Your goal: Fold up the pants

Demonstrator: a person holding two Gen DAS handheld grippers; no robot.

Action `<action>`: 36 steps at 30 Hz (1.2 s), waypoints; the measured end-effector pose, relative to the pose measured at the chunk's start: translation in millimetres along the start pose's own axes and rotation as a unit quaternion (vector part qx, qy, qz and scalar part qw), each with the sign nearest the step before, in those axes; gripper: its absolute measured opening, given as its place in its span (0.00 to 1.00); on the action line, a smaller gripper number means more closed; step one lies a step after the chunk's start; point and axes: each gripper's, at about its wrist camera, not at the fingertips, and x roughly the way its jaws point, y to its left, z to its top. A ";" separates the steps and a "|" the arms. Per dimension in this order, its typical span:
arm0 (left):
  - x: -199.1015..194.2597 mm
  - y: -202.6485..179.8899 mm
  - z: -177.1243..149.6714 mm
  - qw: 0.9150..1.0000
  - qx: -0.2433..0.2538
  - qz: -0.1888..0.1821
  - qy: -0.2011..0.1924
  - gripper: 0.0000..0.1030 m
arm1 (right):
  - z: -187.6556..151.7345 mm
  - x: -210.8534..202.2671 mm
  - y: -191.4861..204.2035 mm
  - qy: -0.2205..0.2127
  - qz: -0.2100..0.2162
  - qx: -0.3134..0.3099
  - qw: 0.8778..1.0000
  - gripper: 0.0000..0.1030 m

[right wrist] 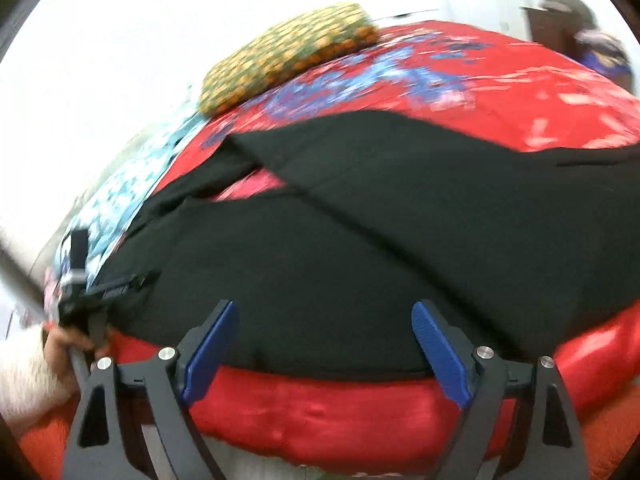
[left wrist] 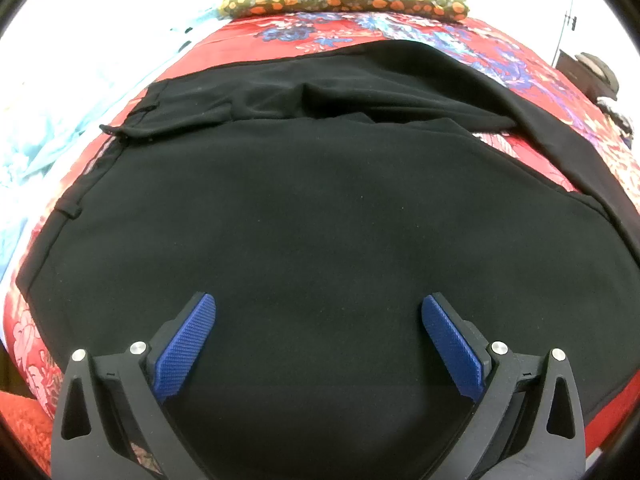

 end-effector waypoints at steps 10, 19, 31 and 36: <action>-0.3 -1.0 -0.8 1.000 0.000 0.004 -0.003 1.00 | 3.4 -31.8 -63.1 -0.051 -0.018 0.139 0.989 0.86; -0.9 -1.3 -2.6 1.000 0.001 0.006 -0.008 1.00 | 14.3 -45.0 -110.4 -0.088 0.022 0.263 0.960 0.86; -3.1 -1.4 -3.1 1.000 0.002 0.013 -0.009 1.00 | 27.3 -44.1 -123.9 -0.047 0.010 0.269 0.962 0.31; -2.7 -4.5 19.5 0.998 0.010 -0.006 0.062 0.99 | 27.6 -50.9 -134.2 -0.047 0.019 0.276 0.960 0.15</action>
